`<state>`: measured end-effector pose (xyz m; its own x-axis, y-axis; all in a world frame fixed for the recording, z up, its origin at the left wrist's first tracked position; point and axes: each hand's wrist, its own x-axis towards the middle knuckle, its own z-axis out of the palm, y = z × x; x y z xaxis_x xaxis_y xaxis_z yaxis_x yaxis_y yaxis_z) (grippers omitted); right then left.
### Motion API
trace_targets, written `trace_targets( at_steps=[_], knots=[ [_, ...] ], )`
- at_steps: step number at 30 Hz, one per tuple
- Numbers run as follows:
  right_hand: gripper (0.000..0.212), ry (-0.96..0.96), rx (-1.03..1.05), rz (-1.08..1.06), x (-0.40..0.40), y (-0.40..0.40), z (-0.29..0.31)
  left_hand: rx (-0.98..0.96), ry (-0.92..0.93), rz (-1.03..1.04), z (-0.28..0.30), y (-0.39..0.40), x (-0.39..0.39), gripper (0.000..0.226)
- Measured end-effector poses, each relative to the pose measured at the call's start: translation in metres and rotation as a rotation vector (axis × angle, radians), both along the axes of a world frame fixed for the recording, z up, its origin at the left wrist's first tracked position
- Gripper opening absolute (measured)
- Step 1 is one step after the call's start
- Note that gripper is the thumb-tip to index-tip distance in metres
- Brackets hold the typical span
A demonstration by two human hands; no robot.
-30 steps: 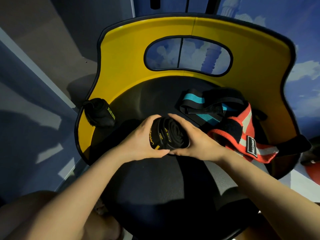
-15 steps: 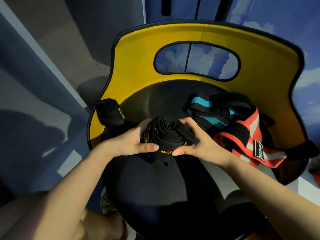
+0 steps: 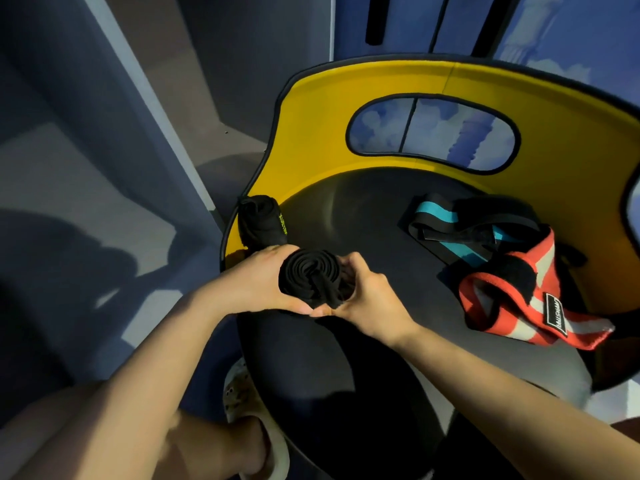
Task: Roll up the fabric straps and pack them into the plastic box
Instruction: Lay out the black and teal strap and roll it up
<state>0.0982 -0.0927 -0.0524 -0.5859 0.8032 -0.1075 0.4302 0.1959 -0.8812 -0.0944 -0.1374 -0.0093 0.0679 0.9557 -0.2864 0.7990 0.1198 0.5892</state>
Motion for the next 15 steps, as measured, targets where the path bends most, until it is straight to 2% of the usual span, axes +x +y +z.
trace_targets(
  at_steps=[6, 11, 15],
  knots=[
    [0.072, 0.028, 0.007, 0.019, -0.049, -0.002, 0.000, 0.014, 0.100, 0.071, 0.012, -0.008, -0.023, 0.085],
    [0.070, -0.032, 0.028, 0.026, -0.075, 0.002, -0.003, -0.021, 0.233, 0.115, 0.013, -0.012, -0.031, 0.102],
    [0.068, -0.046, 0.038, 0.016, -0.079, 0.002, -0.006, -0.042, 0.244, 0.140, 0.013, -0.010, -0.028, 0.106]
  ],
)
